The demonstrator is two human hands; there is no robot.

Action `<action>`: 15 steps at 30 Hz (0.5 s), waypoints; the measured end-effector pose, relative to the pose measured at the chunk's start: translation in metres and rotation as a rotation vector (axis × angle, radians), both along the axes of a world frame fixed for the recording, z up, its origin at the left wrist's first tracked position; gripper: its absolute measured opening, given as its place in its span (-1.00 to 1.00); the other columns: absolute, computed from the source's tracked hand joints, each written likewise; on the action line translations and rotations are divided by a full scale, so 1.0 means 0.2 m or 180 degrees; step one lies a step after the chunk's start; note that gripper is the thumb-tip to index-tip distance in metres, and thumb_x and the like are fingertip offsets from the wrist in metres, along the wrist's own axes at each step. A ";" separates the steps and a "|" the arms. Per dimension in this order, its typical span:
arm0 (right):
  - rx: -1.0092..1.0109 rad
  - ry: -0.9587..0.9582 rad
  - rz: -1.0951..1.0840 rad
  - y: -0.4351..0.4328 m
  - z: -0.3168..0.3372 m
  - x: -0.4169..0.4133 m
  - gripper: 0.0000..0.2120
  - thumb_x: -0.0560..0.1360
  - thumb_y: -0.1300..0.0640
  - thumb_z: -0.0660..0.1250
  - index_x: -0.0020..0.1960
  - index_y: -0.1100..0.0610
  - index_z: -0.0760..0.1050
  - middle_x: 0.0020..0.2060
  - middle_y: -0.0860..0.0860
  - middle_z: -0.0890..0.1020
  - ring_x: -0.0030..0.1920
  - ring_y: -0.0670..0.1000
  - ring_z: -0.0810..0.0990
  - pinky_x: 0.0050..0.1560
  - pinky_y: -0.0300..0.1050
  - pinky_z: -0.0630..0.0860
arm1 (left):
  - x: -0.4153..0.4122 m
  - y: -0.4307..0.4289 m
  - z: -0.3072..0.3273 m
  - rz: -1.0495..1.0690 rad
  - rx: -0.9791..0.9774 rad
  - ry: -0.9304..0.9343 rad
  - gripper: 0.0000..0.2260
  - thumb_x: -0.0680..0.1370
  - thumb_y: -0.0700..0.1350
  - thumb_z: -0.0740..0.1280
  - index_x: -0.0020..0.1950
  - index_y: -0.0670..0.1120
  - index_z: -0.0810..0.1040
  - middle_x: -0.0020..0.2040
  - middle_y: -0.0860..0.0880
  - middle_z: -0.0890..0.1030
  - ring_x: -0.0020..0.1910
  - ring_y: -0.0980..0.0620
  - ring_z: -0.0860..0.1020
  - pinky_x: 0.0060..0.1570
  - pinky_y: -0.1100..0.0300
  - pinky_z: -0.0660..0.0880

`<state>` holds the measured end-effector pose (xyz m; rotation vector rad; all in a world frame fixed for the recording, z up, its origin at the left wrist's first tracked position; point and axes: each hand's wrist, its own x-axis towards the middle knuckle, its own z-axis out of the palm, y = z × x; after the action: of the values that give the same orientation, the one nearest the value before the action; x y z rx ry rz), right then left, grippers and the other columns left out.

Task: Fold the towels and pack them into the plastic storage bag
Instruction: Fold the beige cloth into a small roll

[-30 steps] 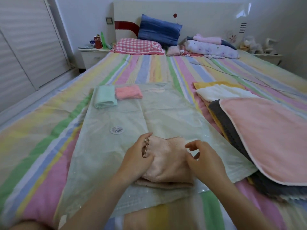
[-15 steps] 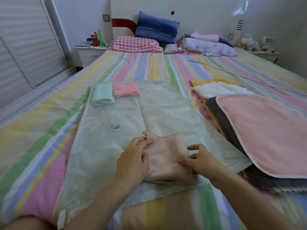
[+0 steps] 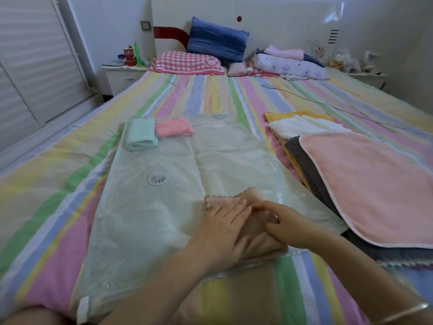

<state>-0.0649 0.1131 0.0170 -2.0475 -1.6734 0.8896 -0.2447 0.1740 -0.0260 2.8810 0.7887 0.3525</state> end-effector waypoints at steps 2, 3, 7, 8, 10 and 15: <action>-0.0062 0.0144 -0.0244 0.02 -0.01 0.02 -0.55 0.50 0.32 0.16 0.35 0.03 0.40 -0.03 -0.07 0.51 -0.14 -0.15 0.48 -0.28 -0.43 0.38 | 0.01 0.02 -0.05 0.0007 -0.0130 0.0318 -0.23 0.43 0.25 -0.20 0.59 -0.07 -0.03 0.60 -0.02 -0.03 0.56 0.08 -0.12 0.52 0.09 -0.19; -0.0068 0.0181 -0.0356 0.03 -0.01 0.02 -0.55 0.51 0.31 0.17 0.36 0.06 0.40 0.02 -0.03 0.53 -0.08 -0.10 0.51 -0.20 -0.39 0.42 | 0.01 0.02 -0.07 0.0061 -0.0171 0.0371 -0.21 0.41 0.28 -0.23 0.59 -0.06 -0.08 0.60 -0.02 -0.08 0.56 0.09 -0.18 0.52 0.09 -0.23; -0.0028 -0.0586 -0.0341 0.09 0.01 0.01 -0.52 0.51 0.22 0.15 0.42 0.04 0.28 0.14 0.09 0.54 0.07 0.10 0.55 0.04 -0.03 0.51 | 0.09 -0.06 -0.15 0.0554 0.0030 -0.0128 -0.24 0.50 0.33 -0.09 0.56 -0.11 0.16 0.57 -0.13 0.11 0.56 -0.10 -0.06 0.46 0.00 -0.18; -0.0005 -0.0971 -0.0251 0.10 0.01 0.00 -0.52 0.52 0.19 0.15 0.43 0.02 0.24 0.18 0.08 0.51 0.07 0.12 0.55 0.02 -0.02 0.50 | 0.10 -0.08 -0.14 0.0625 -0.0038 -0.0387 -0.27 0.52 0.33 -0.07 0.54 -0.11 0.22 0.55 -0.13 0.18 0.56 -0.10 0.01 0.46 0.03 -0.16; 0.0181 -0.1857 -0.0083 0.12 0.02 -0.05 -0.55 0.54 0.16 0.14 0.41 -0.02 0.24 0.19 0.03 0.47 0.04 0.13 0.55 -0.11 -0.05 0.44 | 0.11 -0.11 -0.08 0.0552 -0.0870 -0.0986 -0.35 0.54 0.27 -0.02 0.53 -0.07 0.24 0.53 -0.06 0.25 0.53 0.01 0.13 0.48 0.19 -0.07; 0.1132 -0.3246 0.0475 0.10 0.05 -0.24 -0.61 0.49 0.27 0.09 0.27 0.09 0.43 0.07 0.05 0.51 0.06 0.10 0.50 -0.17 -0.08 0.27 | -0.08 0.01 0.03 0.0928 -0.1122 -0.1775 -0.66 0.50 -0.11 0.13 0.19 -0.03 0.57 0.21 0.06 0.56 0.24 0.12 0.47 0.30 0.22 0.37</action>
<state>-0.1131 0.1322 0.0271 -2.2480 -2.2334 -0.5452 -0.2610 0.1754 -0.0205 2.1787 1.0262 0.8959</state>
